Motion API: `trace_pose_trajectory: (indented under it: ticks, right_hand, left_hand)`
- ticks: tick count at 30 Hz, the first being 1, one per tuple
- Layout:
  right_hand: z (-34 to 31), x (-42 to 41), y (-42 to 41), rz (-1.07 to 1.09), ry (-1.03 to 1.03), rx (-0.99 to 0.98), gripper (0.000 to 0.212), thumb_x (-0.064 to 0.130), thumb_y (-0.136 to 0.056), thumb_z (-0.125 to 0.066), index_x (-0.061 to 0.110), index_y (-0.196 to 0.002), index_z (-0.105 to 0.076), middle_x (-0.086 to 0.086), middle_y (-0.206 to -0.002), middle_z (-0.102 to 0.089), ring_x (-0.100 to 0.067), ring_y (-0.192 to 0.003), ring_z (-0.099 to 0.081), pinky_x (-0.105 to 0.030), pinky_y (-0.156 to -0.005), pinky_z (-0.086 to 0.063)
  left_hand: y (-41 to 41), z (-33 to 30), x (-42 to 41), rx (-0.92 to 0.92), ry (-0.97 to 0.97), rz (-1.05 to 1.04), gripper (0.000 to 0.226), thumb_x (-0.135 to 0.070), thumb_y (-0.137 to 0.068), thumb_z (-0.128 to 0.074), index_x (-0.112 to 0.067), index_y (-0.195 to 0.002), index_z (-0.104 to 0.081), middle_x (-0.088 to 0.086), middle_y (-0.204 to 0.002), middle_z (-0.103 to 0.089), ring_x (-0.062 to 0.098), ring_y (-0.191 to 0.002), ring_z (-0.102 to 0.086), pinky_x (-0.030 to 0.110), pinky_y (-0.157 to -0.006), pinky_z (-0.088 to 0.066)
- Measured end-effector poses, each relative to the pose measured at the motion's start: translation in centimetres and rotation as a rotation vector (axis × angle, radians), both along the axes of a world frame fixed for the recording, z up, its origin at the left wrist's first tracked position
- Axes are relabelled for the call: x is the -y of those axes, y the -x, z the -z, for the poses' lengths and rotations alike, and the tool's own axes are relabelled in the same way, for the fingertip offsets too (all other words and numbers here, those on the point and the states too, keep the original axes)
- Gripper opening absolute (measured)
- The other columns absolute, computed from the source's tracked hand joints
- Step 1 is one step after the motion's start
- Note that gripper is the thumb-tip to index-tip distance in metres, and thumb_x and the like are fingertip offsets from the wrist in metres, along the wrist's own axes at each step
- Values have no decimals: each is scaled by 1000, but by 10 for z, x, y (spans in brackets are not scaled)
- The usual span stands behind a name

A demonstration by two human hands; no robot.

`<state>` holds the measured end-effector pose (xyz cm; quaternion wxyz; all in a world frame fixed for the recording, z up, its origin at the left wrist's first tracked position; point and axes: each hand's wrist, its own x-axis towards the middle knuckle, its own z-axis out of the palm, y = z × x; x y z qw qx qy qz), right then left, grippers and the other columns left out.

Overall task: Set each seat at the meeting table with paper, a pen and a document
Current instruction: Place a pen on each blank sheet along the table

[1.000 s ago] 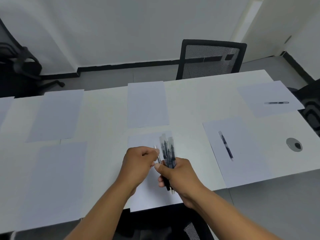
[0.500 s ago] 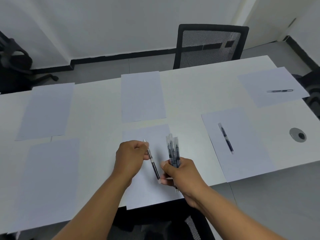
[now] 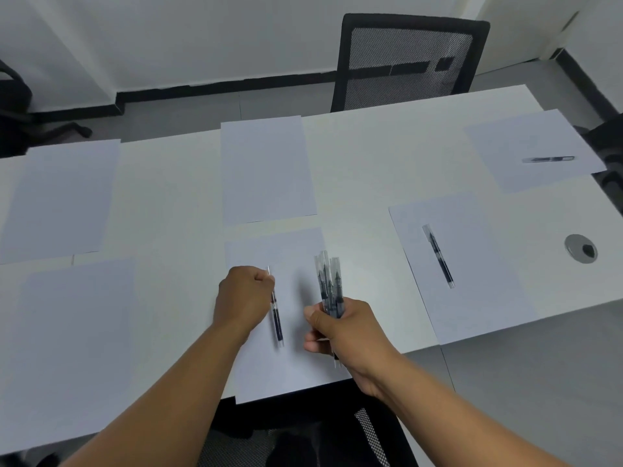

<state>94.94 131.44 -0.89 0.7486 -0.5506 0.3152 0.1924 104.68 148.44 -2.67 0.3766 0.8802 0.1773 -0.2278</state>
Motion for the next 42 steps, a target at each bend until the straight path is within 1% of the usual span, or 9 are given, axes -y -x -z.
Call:
trace_pose_trajectory:
  ticks: [3, 7, 10, 15, 19, 21, 31, 38, 42]
  right_hand:
    - [3, -3, -3, -7, 0, -2, 13, 14, -97, -79, 4, -97, -72, -3, -75, -64, -20, -71, -67, -40, -76, -65]
    - [7, -3, -5, 0, 6, -2, 12, 13, -97, -79, 3, -96, -71, -5, -75, -63, -20, -70, -66, -38, -74, -65]
    - [10, -4, -5, -1, 7, -5, 13, 12, -97, -79, 3, -96, -70, -6, -75, -61, -22, -71, -65, -37, -73, -65]
    - [12, -5, -6, -6, 4, -12, 13, 12, -97, -79, 3, -94, -71, -6, -75, -62, -23, -72, -65, -38, -74, -65]
    - [13, -4, -6, -4, 4, -16, 12, 12, -97, -80, 3, -94, -71, -6, -75, -62, -22, -72, -66, -38, -74, -65]
    - [13, -3, -6, -2, 9, -18, 12, 12, -97, -80, 3, -94, -72, -5, -74, -63, -22, -72, -66, -37, -74, -65]
    - [9, -4, -4, -6, 23, -15, 15, 13, -97, -80, 0, -97, -72, -8, -76, -62, -24, -73, -66, -37, -74, -65]
    - [-6, -13, -5, -7, 20, -8, 14, 14, -98, -78, 1, -97, -73, -5, -71, -63, -24, -72, -66, -38, -73, -65]
    - [-23, -22, -5, -25, 34, 7, 29, 18, -101, -76, -11, -105, -70, -9, -72, -62, -25, -71, -67, -40, -76, -66]
  left_hand:
    - [-4, 9, -1, 1, -28, 7, 33, -23, -99, -62, -4, -73, -67, 9, -70, -75, 31, -66, -62, 33, -61, -43]
    - [-7, 18, -2, -1, -95, 10, 39, -24, -101, -63, -11, -64, -61, 2, -65, -71, 26, -61, -58, 31, -57, -38]
    - [-9, 23, -1, 9, -114, 14, 36, -26, -102, -65, -13, -68, -65, -2, -65, -71, 25, -66, -65, 32, -60, -41]
    - [-10, 28, 0, 30, -160, 48, 37, -29, -103, -65, -12, -69, -63, -5, -56, -61, 21, -60, -59, 33, -60, -41]
    - [-9, 30, 2, 39, -157, 40, 13, -29, -103, -69, -17, -98, -71, -7, -81, -67, 24, -85, -59, 32, -76, -43]
    - [-8, 33, 1, 46, -154, 25, 14, -30, -101, -70, -17, -107, -70, -5, -98, -71, 23, -92, -60, 32, -80, -43]
    - [-8, 32, -7, 56, -144, 44, 16, -31, -99, -72, -19, -90, -69, -3, -87, -76, 26, -91, -71, 36, -78, -54]
    - [-5, 17, -14, 82, -128, 37, 15, -33, -97, -74, -22, -90, -67, -4, -90, -75, 24, -91, -71, 36, -79, -57]
    - [-1, -2, -21, 115, -105, 47, 19, -36, -99, -74, -22, -89, -65, -4, -89, -75, 22, -89, -71, 36, -77, -57]
